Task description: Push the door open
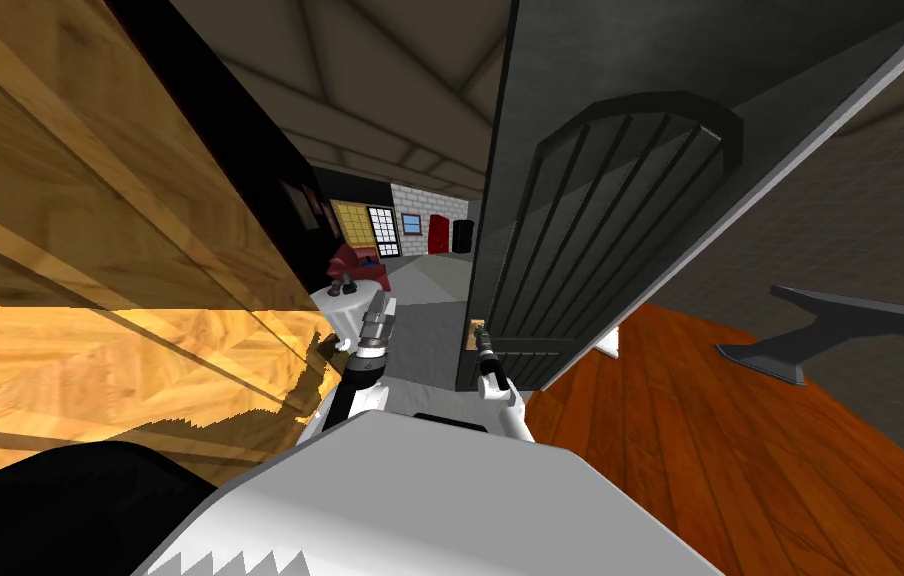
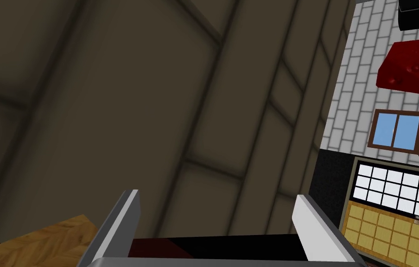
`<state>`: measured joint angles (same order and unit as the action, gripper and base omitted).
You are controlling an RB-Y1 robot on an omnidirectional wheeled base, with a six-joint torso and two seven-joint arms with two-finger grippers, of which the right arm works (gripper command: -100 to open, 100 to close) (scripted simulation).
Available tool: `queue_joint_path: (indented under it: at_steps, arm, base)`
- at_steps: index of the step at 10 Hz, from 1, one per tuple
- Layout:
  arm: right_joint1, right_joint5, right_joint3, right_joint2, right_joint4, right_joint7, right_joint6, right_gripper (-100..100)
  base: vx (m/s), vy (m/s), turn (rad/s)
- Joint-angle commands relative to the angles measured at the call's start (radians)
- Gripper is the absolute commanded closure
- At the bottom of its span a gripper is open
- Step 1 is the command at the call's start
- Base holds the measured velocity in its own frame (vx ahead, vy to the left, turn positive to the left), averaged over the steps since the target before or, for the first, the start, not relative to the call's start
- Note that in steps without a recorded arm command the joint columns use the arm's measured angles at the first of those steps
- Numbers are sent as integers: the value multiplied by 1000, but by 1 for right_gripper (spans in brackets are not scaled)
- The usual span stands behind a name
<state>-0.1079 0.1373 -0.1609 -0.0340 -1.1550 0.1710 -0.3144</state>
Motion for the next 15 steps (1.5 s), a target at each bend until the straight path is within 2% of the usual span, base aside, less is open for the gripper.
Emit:
queue_joint_path:
  at_steps: [1,2,3,5,8,9,13,14,15]
  arm:
    - [-1,1,5,3,-2,-1,-3,100]
    - [-1,1,5,3,-2,-1,-3,100]
    - [9,20,-26,15,-9,19,0,100]
    - [23,51,-66,32,-24,48,-1,100]
    - [51,113,-148,56,-54,108,-1,100]
    - [58,100,-143,71,-64,94,7,-100]
    - [73,103,-164,72,-81,98,12,-100]
    - [81,105,-175,58,-89,100,14,-100]
    - [88,106,-185,35,-97,102,16,-100]
  base:
    - [0,0,0]
    - [0,0,0]
    - [85,6,-163]
    - [148,10,-223]
    - [199,24,-351]
    - [18,-47,-97]
    - [-155,-106,9]
    - [-229,-103,-15]
    - [-273,-54,-16]
